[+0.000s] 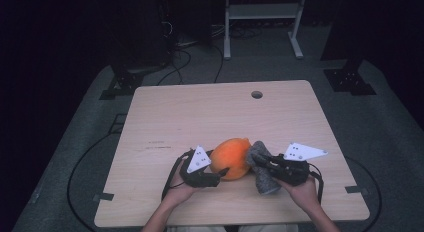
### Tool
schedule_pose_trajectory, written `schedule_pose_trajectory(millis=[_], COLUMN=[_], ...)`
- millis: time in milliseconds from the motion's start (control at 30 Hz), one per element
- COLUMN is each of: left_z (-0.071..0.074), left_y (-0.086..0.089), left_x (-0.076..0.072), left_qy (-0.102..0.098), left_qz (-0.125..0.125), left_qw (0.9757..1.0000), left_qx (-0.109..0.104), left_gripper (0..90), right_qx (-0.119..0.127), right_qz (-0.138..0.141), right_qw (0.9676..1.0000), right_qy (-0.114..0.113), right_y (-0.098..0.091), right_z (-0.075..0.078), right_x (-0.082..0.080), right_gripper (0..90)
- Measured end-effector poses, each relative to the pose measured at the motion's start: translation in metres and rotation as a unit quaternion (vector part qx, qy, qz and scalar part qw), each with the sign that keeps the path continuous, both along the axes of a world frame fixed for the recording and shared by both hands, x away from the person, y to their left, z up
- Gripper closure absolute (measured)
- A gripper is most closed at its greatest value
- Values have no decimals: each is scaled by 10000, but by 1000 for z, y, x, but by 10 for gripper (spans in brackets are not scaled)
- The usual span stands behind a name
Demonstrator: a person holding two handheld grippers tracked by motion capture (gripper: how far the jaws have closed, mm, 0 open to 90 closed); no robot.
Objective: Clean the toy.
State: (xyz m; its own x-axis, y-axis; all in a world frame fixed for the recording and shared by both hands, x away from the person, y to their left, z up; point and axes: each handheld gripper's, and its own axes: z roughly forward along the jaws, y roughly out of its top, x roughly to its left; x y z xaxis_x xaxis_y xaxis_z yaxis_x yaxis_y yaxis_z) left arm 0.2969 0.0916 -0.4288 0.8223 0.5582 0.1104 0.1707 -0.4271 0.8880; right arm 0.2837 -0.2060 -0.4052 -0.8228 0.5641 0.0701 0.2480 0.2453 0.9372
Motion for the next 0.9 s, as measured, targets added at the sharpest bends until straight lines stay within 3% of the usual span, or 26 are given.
schedule_pose_trajectory(millis=[67, 167, 200, 267, 300, 333, 433, 500, 533, 600, 667, 733, 800, 867, 900], left_z=[-1, 0, -2, -3, -2, -1, -1, -2, -2, -4, -5, -3, -4, -5, -6], left_y=[-3, -5, -4, -3, -3, -4, -12, -18, -18, -16, -17, -19, -22, -22, -21], left_x=[-1, -2, -2, -1, -1, -1, -4, -8, -9, -10, -10, -12, -16, -17, -16], left_qy=[18, 118, 104, 128, 132, 94, -126, -261, -244, -248, -247, -373, -521, -536, -490], left_qz=[-107, -176, -154, -53, -56, -54, -124, -145, -155, -137, -127, -180, -309, -308, -273], left_qw=[9999, 9998, 9998, 9999, 9999, 9999, 9998, 9994, 9994, 9994, 9995, 9989, 9975, 9969, 9973], left_qx=[-3, 1, 49, -81, -83, -81, 52, 179, 211, 219, 178, 210, 369, 486, 478], left_gripper=[289, 247, 251, 283, 291, 293, 304, 314, 315, 320, 327, 330, 332, 335, 334], right_qx=[-65, -566, -536, -548, -696, -690, -424, -621, -756, -697, -733, -700, -614, -851, -951], right_qz=[187, 220, 170, 21, -216, -271, 8, 172, 166, 173, -88, -161, 92, 132, 55], right_qw=[9995, 9979, 9983, 9985, 9973, 9972, 9988, 9967, 9956, 9965, 9971, 9968, 9966, 9943, 9938], right_qy=[-247, -232, -154, 57, 46, 4, -259, -495, -527, -422, -197, -347, -547, -634, -574], right_y=[14, 35, 34, 27, 22, 20, 27, 41, 45, 40, 32, 32, 41, 49, 49], right_z=[8, -4, -11, -16, -15, -13, 0, 5, 4, -1, -4, 3, 11, 12, 8], right_x=[-6, -2, 1, 7, 8, 6, -6, -11, -11, -5, 0, -6, -16, -17, -12], right_gripper=[816, 816, 817, 817, 819, 819, 819, 818, 818, 820, 820, 820, 820, 820, 822])
